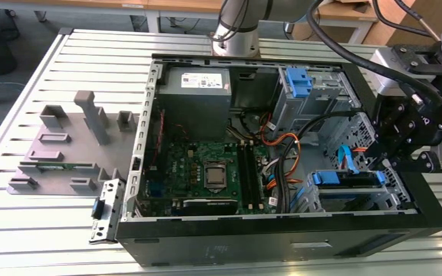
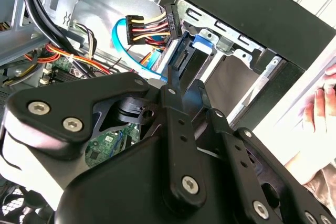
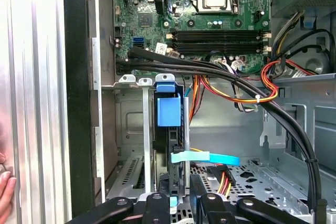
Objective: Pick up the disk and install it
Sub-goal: 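Insert the second disk wire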
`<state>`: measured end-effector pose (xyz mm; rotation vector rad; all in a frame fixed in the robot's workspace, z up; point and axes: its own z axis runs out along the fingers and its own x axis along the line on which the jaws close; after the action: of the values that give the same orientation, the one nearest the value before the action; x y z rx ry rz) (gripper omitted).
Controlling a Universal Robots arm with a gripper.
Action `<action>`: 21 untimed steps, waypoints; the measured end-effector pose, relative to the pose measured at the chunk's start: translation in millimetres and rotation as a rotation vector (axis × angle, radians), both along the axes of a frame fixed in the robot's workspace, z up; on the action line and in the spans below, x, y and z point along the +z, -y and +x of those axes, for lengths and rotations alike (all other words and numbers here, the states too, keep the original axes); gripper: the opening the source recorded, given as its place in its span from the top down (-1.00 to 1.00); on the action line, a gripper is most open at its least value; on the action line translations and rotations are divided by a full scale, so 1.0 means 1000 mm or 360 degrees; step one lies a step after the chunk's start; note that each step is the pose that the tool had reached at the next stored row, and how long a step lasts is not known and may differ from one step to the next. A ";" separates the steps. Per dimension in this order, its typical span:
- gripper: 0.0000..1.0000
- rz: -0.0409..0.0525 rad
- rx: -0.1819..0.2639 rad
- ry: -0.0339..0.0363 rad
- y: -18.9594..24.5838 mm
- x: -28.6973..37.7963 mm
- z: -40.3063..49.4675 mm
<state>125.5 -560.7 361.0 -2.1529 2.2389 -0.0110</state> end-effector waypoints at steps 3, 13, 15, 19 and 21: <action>0.41 -0.0001 0.0000 0.0000 0.0000 0.0002 0.0000; 0.41 -0.0001 0.0146 0.0000 0.0000 0.0002 0.0000; 0.41 0.0000 0.0179 0.0000 0.0000 0.0002 0.0000; 0.41 -0.0001 0.0181 0.0000 0.0000 0.0002 0.0000; 0.41 -0.0001 0.0182 0.0000 0.0000 0.0002 0.0000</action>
<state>125.5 -560.6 361.2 -2.2775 2.1119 -0.0082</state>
